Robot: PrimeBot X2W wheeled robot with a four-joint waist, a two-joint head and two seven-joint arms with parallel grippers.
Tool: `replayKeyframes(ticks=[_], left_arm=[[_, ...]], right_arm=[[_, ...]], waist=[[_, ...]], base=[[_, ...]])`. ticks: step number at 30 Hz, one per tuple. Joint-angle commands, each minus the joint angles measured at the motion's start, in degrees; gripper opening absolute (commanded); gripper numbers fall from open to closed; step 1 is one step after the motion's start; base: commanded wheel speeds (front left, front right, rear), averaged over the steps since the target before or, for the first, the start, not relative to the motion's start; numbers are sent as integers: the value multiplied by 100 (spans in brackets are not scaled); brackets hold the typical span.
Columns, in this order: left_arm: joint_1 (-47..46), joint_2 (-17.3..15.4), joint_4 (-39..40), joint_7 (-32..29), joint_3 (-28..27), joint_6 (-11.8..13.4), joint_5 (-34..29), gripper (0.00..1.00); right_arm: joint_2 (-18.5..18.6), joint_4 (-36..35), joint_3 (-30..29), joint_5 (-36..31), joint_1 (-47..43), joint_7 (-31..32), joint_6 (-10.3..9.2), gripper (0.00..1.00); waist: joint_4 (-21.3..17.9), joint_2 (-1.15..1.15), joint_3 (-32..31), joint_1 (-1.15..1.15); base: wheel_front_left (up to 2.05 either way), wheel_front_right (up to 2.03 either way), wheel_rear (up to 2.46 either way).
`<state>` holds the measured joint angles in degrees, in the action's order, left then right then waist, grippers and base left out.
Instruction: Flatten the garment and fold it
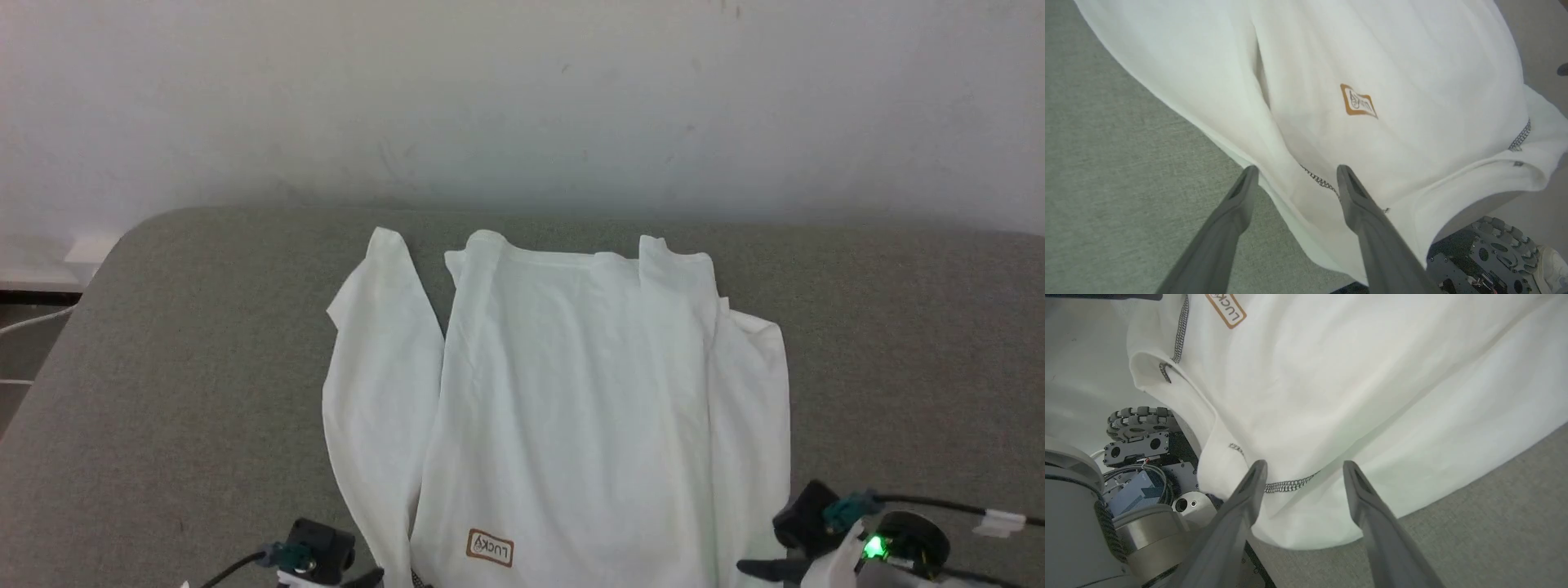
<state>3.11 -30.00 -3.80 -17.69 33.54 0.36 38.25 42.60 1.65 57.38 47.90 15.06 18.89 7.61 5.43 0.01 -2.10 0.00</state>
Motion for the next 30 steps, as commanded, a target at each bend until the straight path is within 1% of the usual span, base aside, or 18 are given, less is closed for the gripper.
replayKeyframes(ticks=[1, 3, 5, 7, 9, 11, 15, 17, 20, 23, 27, 30], left_arm=[[-111, 30, 85, 106, -112, 63, 11, 100], [-182, 29, 226, 257, -288, 87, 96, 100], [-301, -32, 341, 508, -491, 135, 52, 100], [-441, -77, 407, 814, -663, 201, -77, 100], [-578, 2, 442, 1200, -854, 293, -141, 100], [-713, 121, 459, 1661, -1030, 381, -226, 100], [-963, 407, 363, 2778, -1225, 545, -598, 100], [-1062, 583, 300, 3100, -1299, 661, -793, 100], [-1155, 902, 249, 3248, -1405, 749, -1041, 100], [-1165, 1299, 358, 3265, -1650, 740, -1237, 100], [-1066, 1644, 370, 3267, -1839, 560, -1583, 100], [-1028, 1848, 332, 3268, -2024, 402, -1717, 100]], right_arm=[[76, -133, -250, 170, -4, -12, -12, 100], [181, -274, -634, 461, -33, 52, -12, 100], [350, -348, -1019, 579, -5, 135, -12, 100], [487, -327, -1428, 443, 96, 90, -12, 100], [499, -121, -1845, 152, 183, 33, -12, 100], [329, 153, -2280, -189, 270, -68, -12, 100], [-298, 800, -3064, -980, 457, -160, -12, 100], [-597, 1087, -3340, -1357, 584, -116, -12, 100], [-956, 1517, -3649, -1841, 829, -30, -12, 100], [-1195, 1992, -3871, -2217, 1125, 47, -12, 100], [-1373, 2644, -3962, -2481, 1515, 146, -12, 100], [-1417, 3078, -3841, -2559, 1730, 194, -12, 100]], waist=[[6, -1, 5, 0], [12, -1, 18, 0], [25, -1, 39, 0], [44, -1, 100, 0], [79, -1, 190, 0], [120, -1, 338, 0], [248, -1, 677, 0], [331, -1, 881, 0], [469, -1, 1138, 0], [606, -1, 1348, 0], [771, -1, 1539, 0], [872, -1, 1628, 0]], base=[[0, 0, 0], [0, 0, 0], [0, 0, 0], [0, 0, 0], [0, 0, 0], [0, 0, 0], [0, 0, 0], [0, 0, 0], [0, 0, 0], [0, 0, 0], [0, 0, 0], [0, 0, 0]])
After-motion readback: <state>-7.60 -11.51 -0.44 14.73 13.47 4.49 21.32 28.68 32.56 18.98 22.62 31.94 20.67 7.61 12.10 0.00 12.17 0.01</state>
